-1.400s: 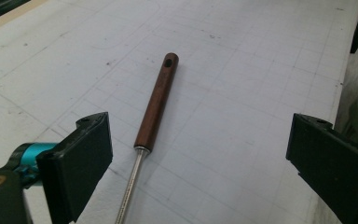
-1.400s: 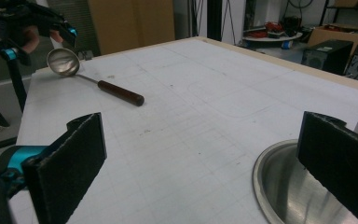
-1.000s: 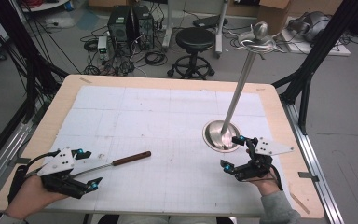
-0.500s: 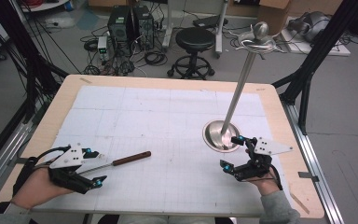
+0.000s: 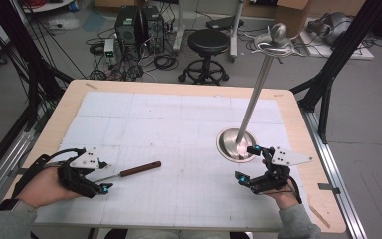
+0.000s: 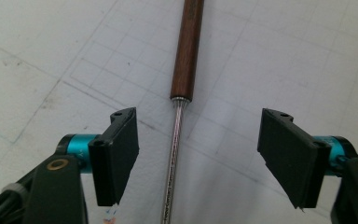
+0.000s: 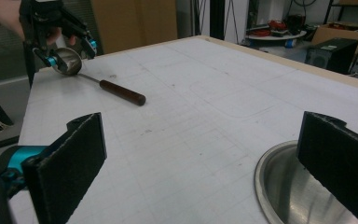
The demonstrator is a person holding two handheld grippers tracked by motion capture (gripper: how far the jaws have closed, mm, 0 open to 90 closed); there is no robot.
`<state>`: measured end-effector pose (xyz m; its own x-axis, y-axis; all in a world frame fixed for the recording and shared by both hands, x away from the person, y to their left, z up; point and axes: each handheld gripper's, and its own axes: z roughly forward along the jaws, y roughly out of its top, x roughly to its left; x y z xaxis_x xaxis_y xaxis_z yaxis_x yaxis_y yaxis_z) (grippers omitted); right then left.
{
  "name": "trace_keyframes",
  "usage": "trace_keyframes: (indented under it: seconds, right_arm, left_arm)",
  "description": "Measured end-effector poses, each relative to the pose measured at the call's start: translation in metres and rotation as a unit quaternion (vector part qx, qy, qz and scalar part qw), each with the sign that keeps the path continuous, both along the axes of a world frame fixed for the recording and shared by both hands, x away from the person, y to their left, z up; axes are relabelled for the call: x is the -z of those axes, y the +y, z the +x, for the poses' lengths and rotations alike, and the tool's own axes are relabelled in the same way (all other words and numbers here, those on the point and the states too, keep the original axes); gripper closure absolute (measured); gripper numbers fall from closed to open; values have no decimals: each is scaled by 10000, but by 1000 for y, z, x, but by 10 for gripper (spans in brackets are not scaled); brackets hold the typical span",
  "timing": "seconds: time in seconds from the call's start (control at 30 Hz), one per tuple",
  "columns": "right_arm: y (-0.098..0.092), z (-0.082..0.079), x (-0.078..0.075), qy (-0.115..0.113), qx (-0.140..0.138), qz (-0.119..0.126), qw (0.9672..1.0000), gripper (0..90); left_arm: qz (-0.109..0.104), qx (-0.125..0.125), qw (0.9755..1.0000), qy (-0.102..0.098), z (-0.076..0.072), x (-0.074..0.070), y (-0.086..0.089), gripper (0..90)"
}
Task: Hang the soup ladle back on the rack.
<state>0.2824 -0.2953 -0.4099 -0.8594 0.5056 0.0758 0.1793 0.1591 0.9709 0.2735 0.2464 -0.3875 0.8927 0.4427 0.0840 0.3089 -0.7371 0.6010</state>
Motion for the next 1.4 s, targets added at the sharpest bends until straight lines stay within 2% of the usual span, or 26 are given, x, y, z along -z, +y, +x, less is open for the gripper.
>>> trace_keyframes:
  seconds: [0.1,0.2,0.23,0.27,0.3,0.43,0.47,0.63,0.77,0.93,1.07,1.17,1.2,1.3,1.4]
  right_arm:
    - [0,0,0,16,-6,-4,10000,6]
    - [0,0,0,28,-7,-19,10000,6]
    - [0,0,0,31,-14,-18,10000,6]
    - [0,0,0,31,-15,-26,10000,6]
    - [0,0,0,31,-15,-26,10000,6]
    - [0,0,1,52,-19,-9,10000,6]
    - [0,0,1,48,-29,-17,10000,6]
    - [0,0,0,52,-22,18,10000,6]
    - [-1,0,0,49,-33,17,10000,6]
    - [-1,0,0,46,-34,22,10000,6]
    - [0,1,1,66,-47,4,10000,6]
    - [0,1,1,68,-63,7,10000,6]
    - [0,0,1,85,-52,22,9999,6]
    - [-1,0,0,68,-49,27,10000,6]
    - [-1,0,0,68,-55,25,10000,6]
  left_arm:
    - [68,-12,10000,63,3,1,1,353]
    - [116,-72,9997,207,9,3,1,394]
    - [176,-118,9994,272,11,4,1,408]
    - [291,-126,9990,313,13,7,1,472]
    - [291,-126,9990,313,13,7,1,490]
    - [542,-89,9975,445,18,13,-3,534]
    - [542,-89,9975,445,18,13,-3,543]
    - [872,24,9947,542,24,16,-9,591]
    - [917,29,9939,605,26,17,-9,622]
    - [1104,55,9912,724,28,23,-10,652]
    - [1159,120,9901,789,29,22,-11,677]
    - [1196,181,9887,885,31,22,-13,746]
    - [1248,169,9879,899,32,22,-14,814]
    - [1334,172,9866,920,33,21,-15,823]
    - [1345,197,9866,906,33,21,-16,828]
